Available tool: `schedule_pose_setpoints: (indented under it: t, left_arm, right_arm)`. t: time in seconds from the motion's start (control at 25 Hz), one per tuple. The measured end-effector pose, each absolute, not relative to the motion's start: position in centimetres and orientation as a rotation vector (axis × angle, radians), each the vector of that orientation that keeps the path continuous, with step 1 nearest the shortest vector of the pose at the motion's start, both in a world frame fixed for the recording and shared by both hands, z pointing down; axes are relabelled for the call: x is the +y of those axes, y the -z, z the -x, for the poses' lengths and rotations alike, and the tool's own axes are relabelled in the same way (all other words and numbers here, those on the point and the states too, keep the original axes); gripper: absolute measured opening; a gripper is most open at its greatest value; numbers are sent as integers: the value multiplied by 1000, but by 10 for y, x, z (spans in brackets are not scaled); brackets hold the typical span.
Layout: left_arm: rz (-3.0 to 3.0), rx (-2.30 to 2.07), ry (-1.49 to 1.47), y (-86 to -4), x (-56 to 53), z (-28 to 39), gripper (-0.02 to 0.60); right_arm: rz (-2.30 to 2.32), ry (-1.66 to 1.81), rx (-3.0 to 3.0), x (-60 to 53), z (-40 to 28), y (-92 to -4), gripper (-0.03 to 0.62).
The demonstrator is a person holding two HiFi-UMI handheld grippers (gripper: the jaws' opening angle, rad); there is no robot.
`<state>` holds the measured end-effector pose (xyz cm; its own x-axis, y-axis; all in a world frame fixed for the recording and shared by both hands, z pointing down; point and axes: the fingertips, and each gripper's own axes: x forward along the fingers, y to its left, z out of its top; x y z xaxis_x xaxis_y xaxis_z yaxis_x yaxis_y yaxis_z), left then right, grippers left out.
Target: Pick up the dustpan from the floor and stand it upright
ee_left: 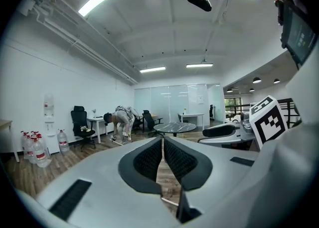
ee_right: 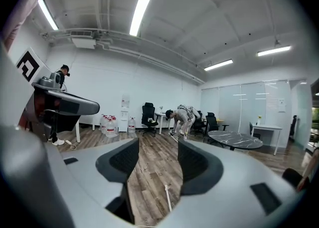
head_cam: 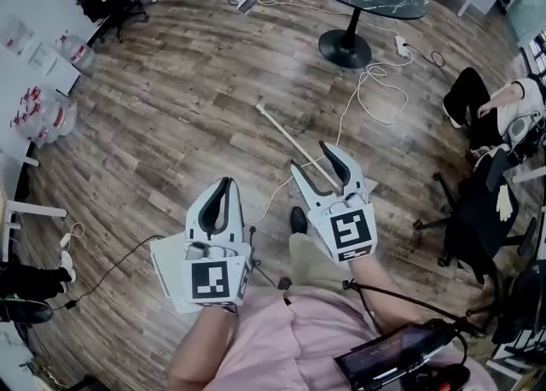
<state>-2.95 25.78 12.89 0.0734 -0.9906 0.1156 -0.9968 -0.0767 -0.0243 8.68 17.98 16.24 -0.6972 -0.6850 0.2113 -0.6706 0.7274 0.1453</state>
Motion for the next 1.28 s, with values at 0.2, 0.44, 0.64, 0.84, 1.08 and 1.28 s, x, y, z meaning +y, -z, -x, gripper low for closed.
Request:
schedule_pose_setpoints:
  t: [0.2, 0.44, 0.64, 0.84, 1.08, 1.28]
  left_arm:
    - [-2226, -2101, -184, -131, 173, 33, 23]
    - [-2191, -2170, -183, -113, 103, 46, 23]
    - [-2138, -2222, -175, -111, 76, 75, 23]
    - [-2120, -2229, -177, -121, 46, 103, 22]
    - [-2125, -2170, -196, -149, -15, 146, 23]
    - [-2120, -2095, -212, -179, -67, 185, 23]
  right_arm:
    - [-1024, 67, -2689, 87, -79, -163, 242]
    - [-973, 110, -2722, 3, -61, -147, 241]
    - [-935, 146, -2737, -34, -36, -141, 236]
    - [-924, 148, -2722, -67, -13, -153, 236]
    - [-933, 114, -2678, -119, 22, -182, 230]
    - [-910, 56, -2623, -166, 59, -222, 230]
